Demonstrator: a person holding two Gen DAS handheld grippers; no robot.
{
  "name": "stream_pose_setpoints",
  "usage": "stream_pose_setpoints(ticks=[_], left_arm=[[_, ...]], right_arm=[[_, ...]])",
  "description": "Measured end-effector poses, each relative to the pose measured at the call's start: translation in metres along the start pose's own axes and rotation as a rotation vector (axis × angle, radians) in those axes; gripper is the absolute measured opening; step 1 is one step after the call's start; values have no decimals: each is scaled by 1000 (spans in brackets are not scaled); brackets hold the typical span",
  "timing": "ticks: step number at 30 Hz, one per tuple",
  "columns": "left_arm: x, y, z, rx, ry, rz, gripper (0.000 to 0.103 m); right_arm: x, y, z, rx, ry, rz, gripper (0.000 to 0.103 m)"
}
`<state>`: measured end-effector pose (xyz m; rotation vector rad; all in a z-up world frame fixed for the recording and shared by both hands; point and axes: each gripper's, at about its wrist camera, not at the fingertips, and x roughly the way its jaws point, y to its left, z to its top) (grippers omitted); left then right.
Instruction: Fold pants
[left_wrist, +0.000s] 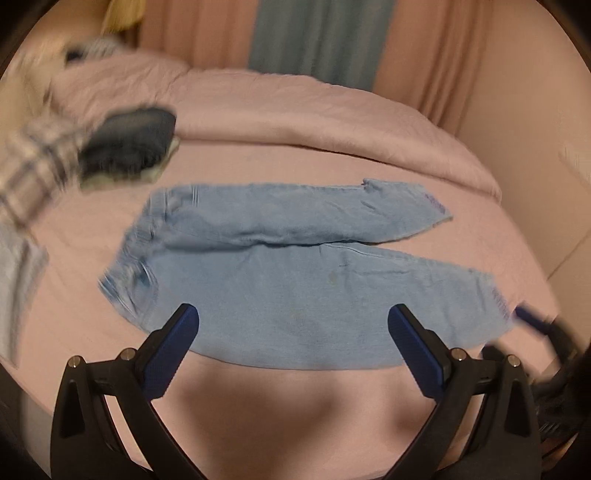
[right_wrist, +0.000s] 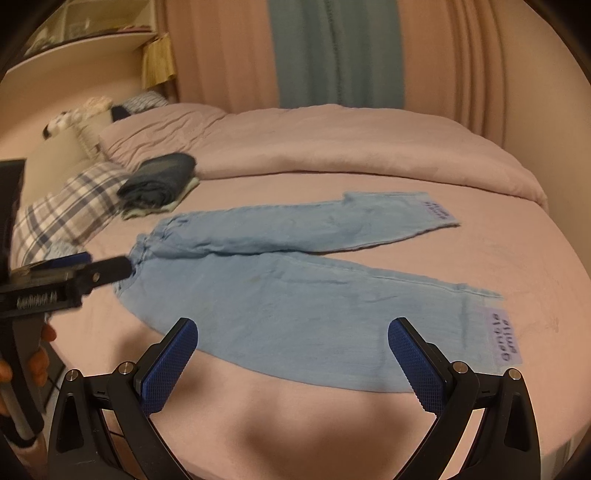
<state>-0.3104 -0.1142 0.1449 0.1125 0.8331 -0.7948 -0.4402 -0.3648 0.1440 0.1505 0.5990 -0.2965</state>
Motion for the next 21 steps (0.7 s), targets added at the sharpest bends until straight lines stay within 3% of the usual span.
stream_pose_setpoints(ticks=[5, 7, 11, 14, 17, 18, 19, 20, 21], left_arm=[[39, 91, -26, -397, 91, -66, 101], [46, 118, -36, -498, 96, -72, 101], [52, 157, -49, -584, 52, -33, 100], [66, 172, -52, -638, 44, -84, 98], [83, 174, -47, -637, 24, -97, 91], [85, 174, -43, -631, 15, -93, 84], [88, 176, -40, -634, 8, -94, 66], [90, 181, -36, -651, 14, -97, 55], [93, 190, -36, -670, 26, -100, 38]], right_arm=[[44, 37, -26, -119, 53, 41, 102], [59, 58, -38, -200, 60, 58, 102], [82, 98, -52, -353, 61, 92, 102], [95, 124, -57, -465, 34, 81, 102], [111, 147, -59, -572, 14, 45, 87], [119, 153, -59, -607, 18, 31, 84], [122, 157, -60, -620, 23, 27, 77], [127, 161, -60, -632, 32, 28, 71], [132, 165, -58, -633, 34, 34, 70]])
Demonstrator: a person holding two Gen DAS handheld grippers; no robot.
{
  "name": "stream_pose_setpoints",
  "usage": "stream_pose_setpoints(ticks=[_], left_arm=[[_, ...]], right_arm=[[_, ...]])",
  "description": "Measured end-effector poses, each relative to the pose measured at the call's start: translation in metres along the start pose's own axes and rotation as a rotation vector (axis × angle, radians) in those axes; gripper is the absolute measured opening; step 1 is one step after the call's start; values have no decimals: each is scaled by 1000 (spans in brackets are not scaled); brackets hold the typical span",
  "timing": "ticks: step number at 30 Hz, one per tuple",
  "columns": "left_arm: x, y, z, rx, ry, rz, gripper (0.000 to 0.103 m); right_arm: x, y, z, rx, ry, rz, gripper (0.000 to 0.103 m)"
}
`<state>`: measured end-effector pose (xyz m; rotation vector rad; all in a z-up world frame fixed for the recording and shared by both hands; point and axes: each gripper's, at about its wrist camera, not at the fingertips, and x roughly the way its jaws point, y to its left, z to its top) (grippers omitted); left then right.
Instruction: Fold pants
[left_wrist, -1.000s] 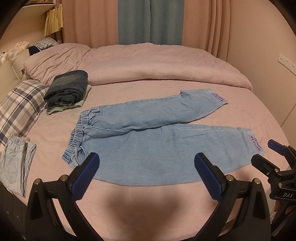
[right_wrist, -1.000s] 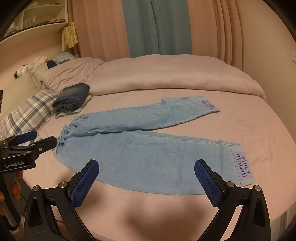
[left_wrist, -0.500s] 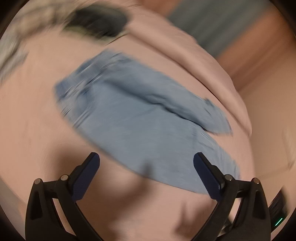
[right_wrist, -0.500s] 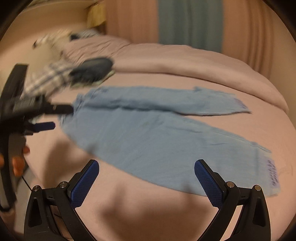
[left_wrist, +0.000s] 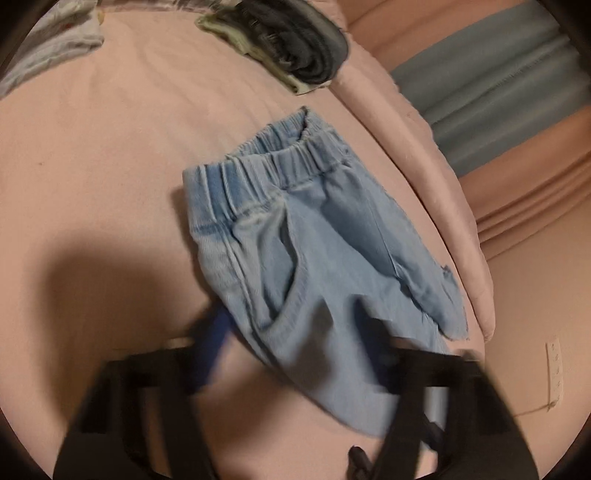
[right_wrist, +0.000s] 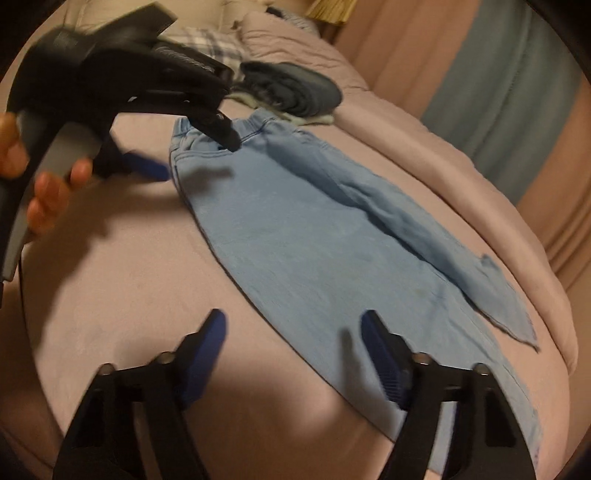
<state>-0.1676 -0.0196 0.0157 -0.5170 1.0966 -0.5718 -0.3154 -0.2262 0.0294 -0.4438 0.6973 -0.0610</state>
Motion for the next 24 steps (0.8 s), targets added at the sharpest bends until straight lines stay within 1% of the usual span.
stream_pose_setpoints(ticks=[1, 2, 3, 5, 6, 7, 8, 10, 13, 16, 17, 18, 19, 20, 21, 22, 23, 24], left_arm=[[3, 4, 4, -23, 10, 7, 26], [3, 9, 7, -41, 13, 4, 24], [4, 12, 9, -57, 16, -11, 22], [0, 15, 8, -54, 11, -27, 19], [-1, 17, 6, -42, 8, -26, 17], [-3, 17, 5, -34, 6, -26, 16], [-7, 18, 4, -33, 0, -33, 15], [-14, 19, 2, -35, -11, -43, 14], [-27, 15, -6, -3, -32, -37, 14], [-29, 14, -11, 35, -36, -4, 15], [-25, 15, -10, 49, -18, 17, 16], [-21, 17, -9, 42, -14, 36, 24], [-17, 20, -6, 24, -10, 48, 27], [-15, 21, -4, 25, -1, 50, 27], [-17, 19, -4, 35, 0, 59, 30], [-21, 14, -4, 58, -13, 86, 39], [-30, 8, -5, 107, -44, 155, 47], [-36, 5, -6, 137, -61, 189, 58]], right_arm=[[3, 1, 5, 4, -8, 8, 66], [6, -1, 9, 8, -13, 15, 60], [8, 1, 12, 12, -12, 20, 56], [14, -3, 18, 36, -2, 61, 36], [15, -6, 18, 48, 1, 86, 31], [16, -9, 20, 61, 3, 115, 23], [15, -10, 20, 67, 4, 124, 16], [9, -8, 21, 73, 1, 139, 11], [-6, -5, 18, 80, -7, 162, 9], [-13, -6, 16, 105, -4, 199, 9], [-13, -6, 14, 103, -7, 204, 9], [-11, -5, 12, 96, -2, 207, 9], [-3, 0, 15, 83, 13, 212, 11], [1, -1, 14, 84, 19, 217, 11], [-2, -2, 11, 103, 12, 221, 13], [-4, -9, 11, 147, 17, 261, 21], [-9, -16, 10, 183, 19, 290, 34], [-20, -27, 6, 230, -3, 319, 40]])
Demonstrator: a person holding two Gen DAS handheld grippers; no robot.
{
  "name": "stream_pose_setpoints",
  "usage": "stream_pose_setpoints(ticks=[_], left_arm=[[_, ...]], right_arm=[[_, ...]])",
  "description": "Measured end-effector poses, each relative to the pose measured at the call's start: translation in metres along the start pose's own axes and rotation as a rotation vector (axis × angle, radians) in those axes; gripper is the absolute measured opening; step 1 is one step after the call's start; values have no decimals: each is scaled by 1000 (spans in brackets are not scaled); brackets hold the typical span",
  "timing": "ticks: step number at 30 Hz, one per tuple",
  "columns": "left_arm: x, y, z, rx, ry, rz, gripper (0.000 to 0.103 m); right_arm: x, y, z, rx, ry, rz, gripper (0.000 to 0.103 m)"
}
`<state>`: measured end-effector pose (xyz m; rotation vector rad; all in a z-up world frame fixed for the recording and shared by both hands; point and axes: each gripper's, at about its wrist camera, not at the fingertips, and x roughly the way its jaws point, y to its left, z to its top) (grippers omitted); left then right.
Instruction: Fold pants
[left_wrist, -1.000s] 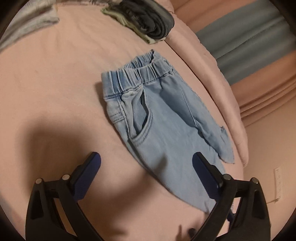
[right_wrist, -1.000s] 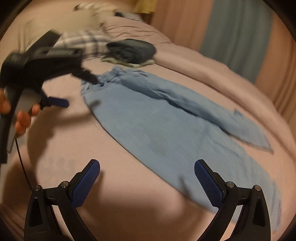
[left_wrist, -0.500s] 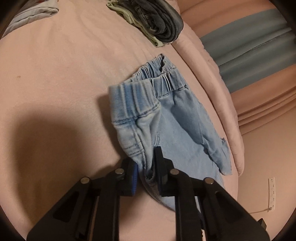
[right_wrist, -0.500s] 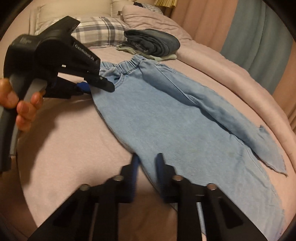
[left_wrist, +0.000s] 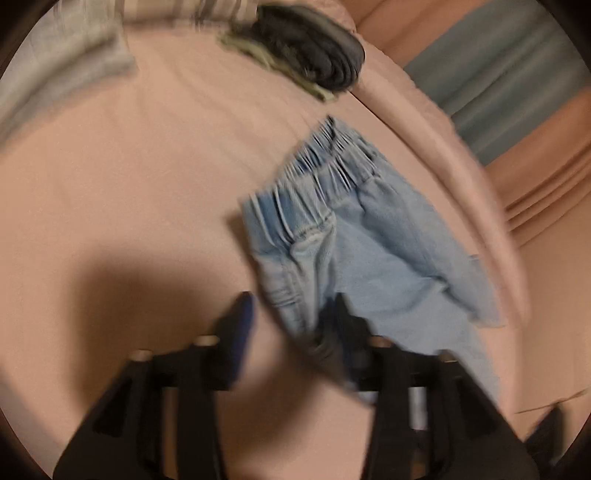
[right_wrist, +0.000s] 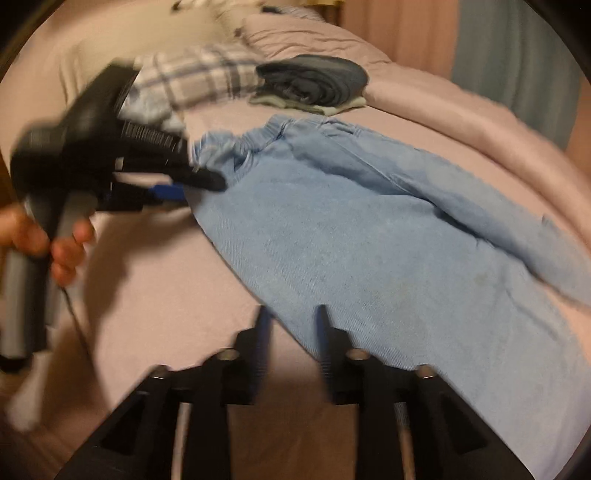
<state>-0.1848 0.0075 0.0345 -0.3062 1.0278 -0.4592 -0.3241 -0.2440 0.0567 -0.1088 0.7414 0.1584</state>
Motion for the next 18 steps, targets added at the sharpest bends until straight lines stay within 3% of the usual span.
stream_pose_setpoints(ticks=[1, 4, 8, 10, 12, 14, 15, 16, 18], left_arm=[[-9, 0, 0, 24, -25, 13, 60], [-33, -5, 1, 93, -108, 22, 60], [-21, -36, 9, 216, -136, -43, 60], [-4, -49, 7, 278, -120, -68, 60], [25, -54, 5, 325, -58, -47, 60], [61, -47, 0, 352, 34, 13, 56], [65, -45, -2, 381, 11, -5, 56], [63, -46, -3, 411, -7, -10, 57], [60, -47, 0, 451, 40, 0, 57]], right_arm=[[-9, -3, -1, 25, -22, 16, 48], [-53, -39, -11, 144, -124, 21, 49], [-72, -102, -33, 313, -103, -180, 49], [-78, -127, -48, 387, -73, -256, 49], [-85, -143, -66, 420, -53, -310, 49], [-82, -154, -87, 416, 43, -396, 49], [-78, -156, -99, 408, 85, -413, 49], [-87, -155, -112, 387, 31, -375, 49], [-95, -158, -121, 384, 39, -342, 49]])
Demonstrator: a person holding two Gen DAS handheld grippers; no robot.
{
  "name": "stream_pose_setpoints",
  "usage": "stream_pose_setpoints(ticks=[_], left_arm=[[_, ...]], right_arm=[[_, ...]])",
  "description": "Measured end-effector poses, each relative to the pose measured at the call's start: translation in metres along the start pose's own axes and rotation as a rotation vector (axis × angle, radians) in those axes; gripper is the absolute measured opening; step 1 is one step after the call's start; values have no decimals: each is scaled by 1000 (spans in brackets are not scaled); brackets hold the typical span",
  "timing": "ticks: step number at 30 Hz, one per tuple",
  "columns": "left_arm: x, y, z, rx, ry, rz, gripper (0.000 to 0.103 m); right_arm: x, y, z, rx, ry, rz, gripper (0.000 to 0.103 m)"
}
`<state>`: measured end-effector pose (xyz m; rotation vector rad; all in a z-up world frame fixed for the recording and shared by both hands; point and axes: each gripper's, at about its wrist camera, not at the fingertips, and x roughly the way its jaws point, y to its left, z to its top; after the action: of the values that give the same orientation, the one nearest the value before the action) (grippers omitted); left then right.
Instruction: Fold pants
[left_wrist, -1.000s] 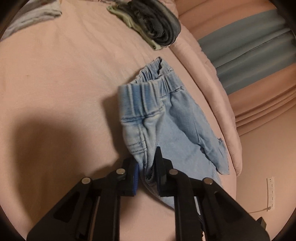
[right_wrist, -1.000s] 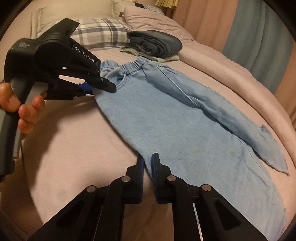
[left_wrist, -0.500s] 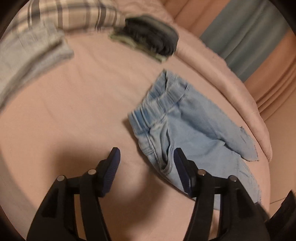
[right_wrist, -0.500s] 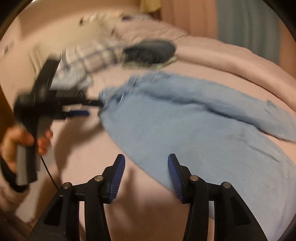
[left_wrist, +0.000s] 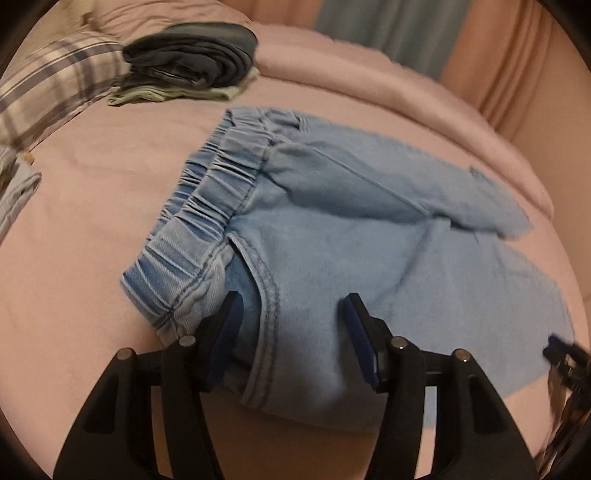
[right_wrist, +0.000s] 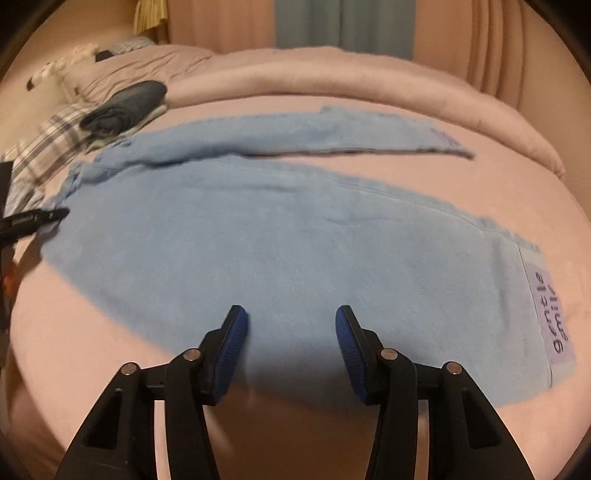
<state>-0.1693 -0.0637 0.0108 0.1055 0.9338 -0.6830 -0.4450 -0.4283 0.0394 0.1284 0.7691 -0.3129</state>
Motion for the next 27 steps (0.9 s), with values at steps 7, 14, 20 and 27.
stream_pose_setpoints(ticks=[7, 14, 20, 27], left_arm=[[-33, -6, 53, 157, -78, -71, 87], [48, -14, 147, 245, -12, -65, 86], [107, -3, 192, 255, 105, -77, 85], [159, -11, 210, 445, 245, -71, 86]], right_arm=[[3, 2, 75, -38, 35, 130, 53], [68, 45, 195, -179, -35, 280, 56], [146, 67, 259, -335, 59, 199, 56], [218, 81, 285, -533, 186, 113, 56]])
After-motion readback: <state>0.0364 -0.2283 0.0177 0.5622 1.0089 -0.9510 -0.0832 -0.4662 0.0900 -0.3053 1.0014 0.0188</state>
